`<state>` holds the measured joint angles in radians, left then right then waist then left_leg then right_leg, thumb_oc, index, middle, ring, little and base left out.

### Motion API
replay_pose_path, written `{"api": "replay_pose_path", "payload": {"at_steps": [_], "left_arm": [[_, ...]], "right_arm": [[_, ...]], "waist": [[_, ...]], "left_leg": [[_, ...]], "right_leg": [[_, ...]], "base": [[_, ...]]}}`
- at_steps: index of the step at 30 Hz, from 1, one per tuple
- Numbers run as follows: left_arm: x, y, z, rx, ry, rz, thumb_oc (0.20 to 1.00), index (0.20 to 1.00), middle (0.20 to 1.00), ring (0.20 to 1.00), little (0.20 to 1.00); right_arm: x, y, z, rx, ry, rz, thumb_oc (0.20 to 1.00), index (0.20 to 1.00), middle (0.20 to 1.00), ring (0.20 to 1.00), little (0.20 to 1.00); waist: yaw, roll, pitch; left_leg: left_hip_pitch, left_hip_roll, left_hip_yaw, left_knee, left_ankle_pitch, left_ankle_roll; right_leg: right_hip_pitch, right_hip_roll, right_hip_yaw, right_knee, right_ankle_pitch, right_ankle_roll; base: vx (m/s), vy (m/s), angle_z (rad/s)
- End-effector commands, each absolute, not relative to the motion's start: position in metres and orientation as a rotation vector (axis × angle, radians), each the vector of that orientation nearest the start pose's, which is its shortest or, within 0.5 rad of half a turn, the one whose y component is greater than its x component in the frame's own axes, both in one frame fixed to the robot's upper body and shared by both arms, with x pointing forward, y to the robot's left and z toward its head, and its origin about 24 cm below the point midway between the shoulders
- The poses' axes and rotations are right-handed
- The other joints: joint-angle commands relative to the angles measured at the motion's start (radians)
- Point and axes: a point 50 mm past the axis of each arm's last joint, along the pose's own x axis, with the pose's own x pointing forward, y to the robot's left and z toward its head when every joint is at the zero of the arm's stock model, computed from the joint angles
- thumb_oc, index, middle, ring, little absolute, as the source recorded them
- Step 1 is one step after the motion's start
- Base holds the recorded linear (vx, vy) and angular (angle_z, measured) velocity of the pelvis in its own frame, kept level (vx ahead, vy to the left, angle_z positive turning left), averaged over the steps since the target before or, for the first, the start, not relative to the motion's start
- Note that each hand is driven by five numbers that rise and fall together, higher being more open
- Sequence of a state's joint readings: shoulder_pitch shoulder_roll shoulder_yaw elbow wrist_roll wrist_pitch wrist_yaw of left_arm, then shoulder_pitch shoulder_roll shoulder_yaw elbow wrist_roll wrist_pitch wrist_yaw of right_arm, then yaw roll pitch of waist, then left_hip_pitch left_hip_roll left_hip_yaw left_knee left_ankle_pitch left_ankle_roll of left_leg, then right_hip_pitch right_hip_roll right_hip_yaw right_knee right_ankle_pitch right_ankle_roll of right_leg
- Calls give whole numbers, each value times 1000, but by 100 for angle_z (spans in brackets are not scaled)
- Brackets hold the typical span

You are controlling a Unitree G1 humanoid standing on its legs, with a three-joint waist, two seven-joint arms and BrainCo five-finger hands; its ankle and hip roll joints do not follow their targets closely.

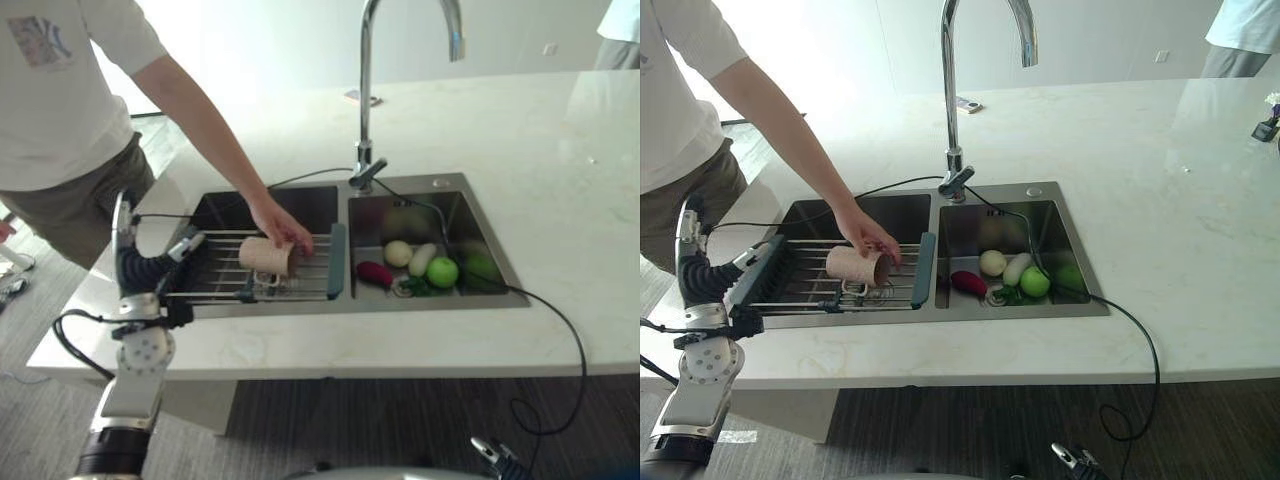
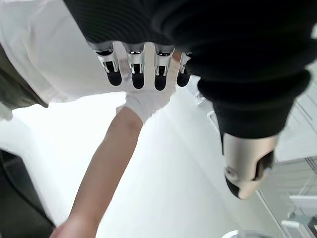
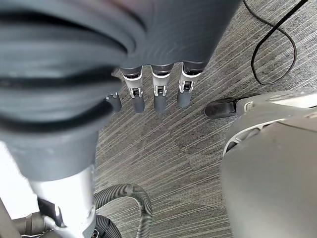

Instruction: Place the dishes in the dishwasher.

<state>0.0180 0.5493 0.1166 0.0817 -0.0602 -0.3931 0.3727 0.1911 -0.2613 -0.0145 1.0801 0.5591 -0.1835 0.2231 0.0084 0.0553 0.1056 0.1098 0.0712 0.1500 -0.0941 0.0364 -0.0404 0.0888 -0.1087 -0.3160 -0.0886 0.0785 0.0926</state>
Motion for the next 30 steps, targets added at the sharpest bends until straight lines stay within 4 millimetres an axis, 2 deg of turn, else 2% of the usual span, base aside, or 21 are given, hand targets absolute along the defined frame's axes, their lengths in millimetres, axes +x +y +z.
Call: {"api": "replay_pose_path", "payload": {"at_steps": [1,4,6,9,14,18,30], "left_arm": [[251,283,137,535,-473,282,1000,1000,1000,1000,1000],[254,283,136,571,-448,258,1000,1000,1000,1000,1000],[260,293,132,656,-341,215,1000,1000,1000,1000,1000],[264,302,136,812,-267,144,1000,1000,1000,1000,1000],[264,320,148,929,-217,136,1000,1000,1000,1000,1000],[260,337,164,959,-209,135,1000,1000,1000,1000,1000],[269,341,175,1154,-98,28,1000,1000,1000,1000,1000]], "right_arm": [[84,-253,-146,309,891,-297,1000,1000,1000,1000,1000],[84,-253,-146,308,891,-296,1000,1000,1000,1000,1000],[85,-258,-145,300,893,-296,1000,1000,1000,1000,1000],[84,-264,-143,292,897,-309,1000,1000,1000,1000,1000],[83,-271,-142,288,900,-323,1000,1000,1000,1000,1000],[80,-274,-141,283,905,-329,1000,1000,1000,1000,1000],[84,-279,-138,269,906,-316,1000,1000,1000,1000,1000]], "waist": [[-4,-10,44],[-5,-8,44],[-12,0,41],[-17,10,39],[-19,19,38],[-17,27,38],[-33,32,40]], "left_leg": [[30,-59,0,13,-70,27],[30,-59,1,13,-70,28],[28,-60,7,12,-68,28],[23,-62,14,12,-68,28],[19,-63,18,11,-65,26],[14,-64,20,11,-64,25],[4,-61,34,11,-58,25]], "right_leg": [[36,30,45,87,-135,25],[36,29,46,86,-133,27],[31,28,50,82,-129,31],[27,23,51,75,-122,39],[22,20,50,71,-117,43],[21,16,46,65,-113,47],[7,15,52,65,-104,52]], "base": [[0,0,0],[0,0,0],[9,42,-3],[1,25,-2],[5,9,-3],[15,14,-5],[21,10,-1]]}}
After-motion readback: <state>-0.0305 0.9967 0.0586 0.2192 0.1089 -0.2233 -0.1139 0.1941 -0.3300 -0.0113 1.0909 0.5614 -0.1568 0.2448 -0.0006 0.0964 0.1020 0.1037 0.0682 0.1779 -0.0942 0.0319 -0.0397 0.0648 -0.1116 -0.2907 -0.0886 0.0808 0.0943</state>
